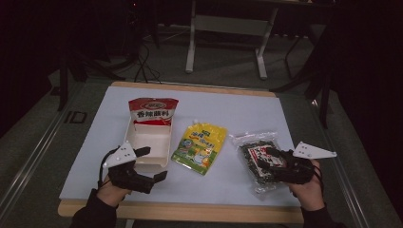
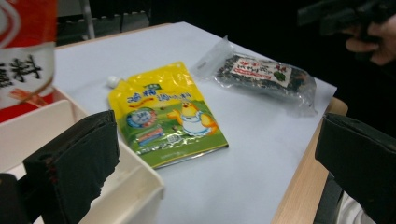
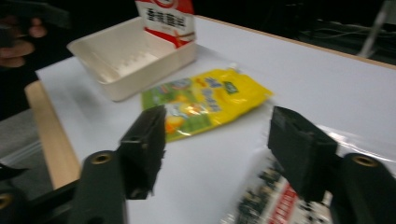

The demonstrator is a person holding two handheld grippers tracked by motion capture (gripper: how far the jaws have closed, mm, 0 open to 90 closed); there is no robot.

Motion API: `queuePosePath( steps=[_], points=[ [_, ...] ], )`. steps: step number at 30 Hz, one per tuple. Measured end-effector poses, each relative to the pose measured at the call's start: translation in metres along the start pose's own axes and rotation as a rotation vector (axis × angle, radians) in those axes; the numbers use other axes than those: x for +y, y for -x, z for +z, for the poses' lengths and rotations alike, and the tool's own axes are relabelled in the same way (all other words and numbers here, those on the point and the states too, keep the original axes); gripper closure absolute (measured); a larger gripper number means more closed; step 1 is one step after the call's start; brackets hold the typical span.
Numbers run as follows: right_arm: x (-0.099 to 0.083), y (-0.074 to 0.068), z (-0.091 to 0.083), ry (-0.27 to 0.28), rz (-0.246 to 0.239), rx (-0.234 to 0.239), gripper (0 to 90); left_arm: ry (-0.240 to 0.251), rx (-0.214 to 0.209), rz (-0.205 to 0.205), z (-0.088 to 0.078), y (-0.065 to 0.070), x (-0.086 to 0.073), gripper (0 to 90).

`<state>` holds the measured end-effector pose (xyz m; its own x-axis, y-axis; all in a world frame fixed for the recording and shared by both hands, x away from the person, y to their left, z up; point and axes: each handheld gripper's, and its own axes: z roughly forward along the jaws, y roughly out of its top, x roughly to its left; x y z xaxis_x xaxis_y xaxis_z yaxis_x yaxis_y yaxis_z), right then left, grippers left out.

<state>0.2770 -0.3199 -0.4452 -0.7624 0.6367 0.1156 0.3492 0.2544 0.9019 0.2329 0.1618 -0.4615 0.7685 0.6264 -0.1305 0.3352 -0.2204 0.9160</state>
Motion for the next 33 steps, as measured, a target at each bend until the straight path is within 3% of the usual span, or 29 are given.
queuePosePath(
  steps=[7,13,19,27,33],
  points=[
    [-0.008,0.03,-0.003,-0.04,0.001,-0.093,51.4,-0.012,-0.013,0.013,0.012,0.012,-0.009,1.2],
    [-0.019,0.061,-0.003,-0.081,0.003,-0.18,70.5,-0.021,-0.019,0.009,0.023,0.017,-0.02,1.2],
    [-0.03,0.089,0.0,-0.144,0.019,-0.24,89.7,-0.014,-0.014,0.029,0.029,0.022,-0.023,1.2],
    [-0.048,0.124,0.007,-0.197,0.081,-0.314,90.0,-0.007,-0.007,0.04,0.033,0.025,-0.026,1.2],
    [-0.063,0.139,0.017,-0.256,0.12,-0.341,90.0,-0.008,-0.01,0.035,0.035,0.025,-0.027,1.2]
  ],
)
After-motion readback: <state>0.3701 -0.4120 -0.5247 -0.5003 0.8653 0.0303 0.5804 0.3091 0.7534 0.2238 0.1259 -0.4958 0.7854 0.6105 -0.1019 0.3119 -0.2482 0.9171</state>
